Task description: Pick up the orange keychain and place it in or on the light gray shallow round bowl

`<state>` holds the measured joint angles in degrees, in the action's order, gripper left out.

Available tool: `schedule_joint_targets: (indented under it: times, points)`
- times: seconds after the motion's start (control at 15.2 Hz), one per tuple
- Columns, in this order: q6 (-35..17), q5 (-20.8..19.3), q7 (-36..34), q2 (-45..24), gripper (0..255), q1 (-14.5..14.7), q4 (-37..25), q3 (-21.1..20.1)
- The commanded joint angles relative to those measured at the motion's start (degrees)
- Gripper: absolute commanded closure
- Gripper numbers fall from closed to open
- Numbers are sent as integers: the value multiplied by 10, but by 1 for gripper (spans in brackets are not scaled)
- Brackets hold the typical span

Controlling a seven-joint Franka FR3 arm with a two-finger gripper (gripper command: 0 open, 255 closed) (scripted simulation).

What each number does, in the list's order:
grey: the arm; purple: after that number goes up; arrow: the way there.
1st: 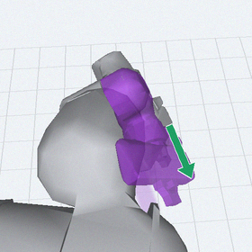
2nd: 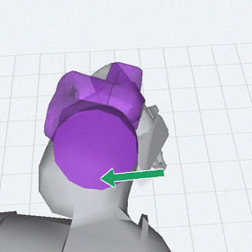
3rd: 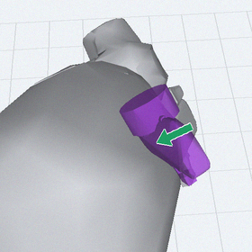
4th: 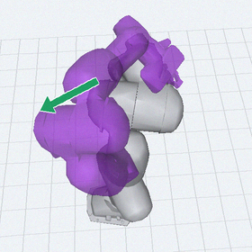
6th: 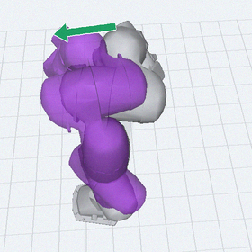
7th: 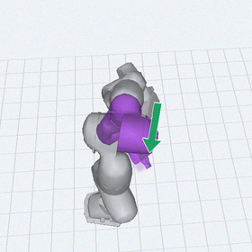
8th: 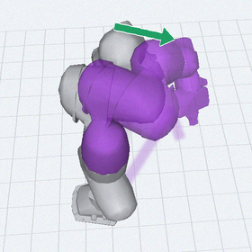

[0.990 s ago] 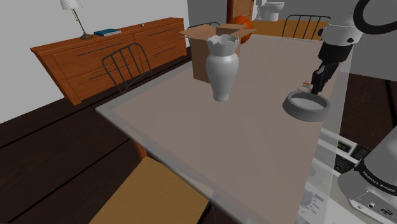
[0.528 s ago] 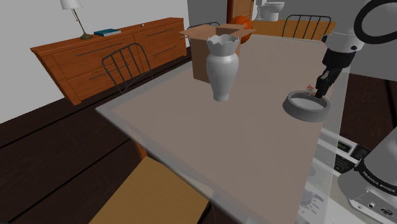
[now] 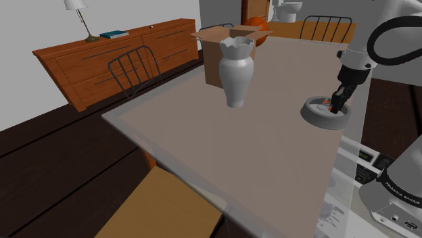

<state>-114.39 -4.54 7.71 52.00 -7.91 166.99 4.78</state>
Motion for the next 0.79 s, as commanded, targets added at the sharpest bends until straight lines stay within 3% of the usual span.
schedule_joint_targets:
  times: [0.0,0.53,0.59,0.73]
  points:
    - [-18,0,-2,-6,255,1,12,0]
    - [-18,0,-2,-6,255,1,12,0]
    - [-19,0,-2,-6,0,1,12,0]
    - [-18,0,-2,-6,0,1,12,0]
